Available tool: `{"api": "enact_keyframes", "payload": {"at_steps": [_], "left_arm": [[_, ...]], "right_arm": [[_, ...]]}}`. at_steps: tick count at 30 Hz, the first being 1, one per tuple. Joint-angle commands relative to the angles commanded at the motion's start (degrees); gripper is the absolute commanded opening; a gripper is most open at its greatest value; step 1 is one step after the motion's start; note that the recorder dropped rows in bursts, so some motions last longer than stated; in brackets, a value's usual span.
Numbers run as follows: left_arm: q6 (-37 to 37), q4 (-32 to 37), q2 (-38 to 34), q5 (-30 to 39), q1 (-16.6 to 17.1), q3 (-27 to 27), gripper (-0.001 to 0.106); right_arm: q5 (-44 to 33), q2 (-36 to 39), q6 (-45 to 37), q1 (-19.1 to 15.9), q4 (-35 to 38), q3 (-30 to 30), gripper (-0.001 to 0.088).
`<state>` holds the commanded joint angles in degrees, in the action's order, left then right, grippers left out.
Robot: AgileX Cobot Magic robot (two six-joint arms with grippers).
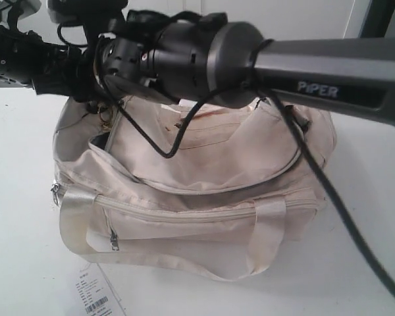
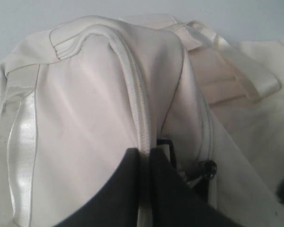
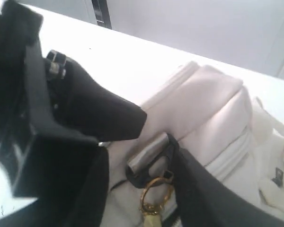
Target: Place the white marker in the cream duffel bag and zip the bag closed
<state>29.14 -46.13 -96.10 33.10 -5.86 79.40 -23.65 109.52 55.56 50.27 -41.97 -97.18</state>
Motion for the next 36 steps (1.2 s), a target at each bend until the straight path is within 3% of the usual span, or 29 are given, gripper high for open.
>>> {"api": "enact_keyframes", "payload": {"at_steps": [7,14,17,22,36], "left_arm": [[-4.18,-0.36,0.00,-0.26,0.00,0.00,0.000],[-15.57,-0.74,0.00,-3.00,0.00,0.00,0.000],[-21.21,-0.74,0.00,-2.90,0.00,0.00,0.000],[-27.98,-0.64,0.00,-0.51,0.00,0.00,0.000],[-32.09,-0.64,0.00,1.22,0.00,0.00,0.000]], "right_arm": [[-3.08,0.24,0.39,0.00,7.87,0.75,0.0421],[-5.07,0.24,-8.28,0.35,14.00,0.75,0.0421],[-2.76,0.36,-13.55,1.17,14.12,0.75,0.0421],[-1.58,1.88,-14.35,1.32,13.87,0.75,0.0421],[-0.77,6.78,-14.30,0.70,10.13,0.75,0.0419]]}}
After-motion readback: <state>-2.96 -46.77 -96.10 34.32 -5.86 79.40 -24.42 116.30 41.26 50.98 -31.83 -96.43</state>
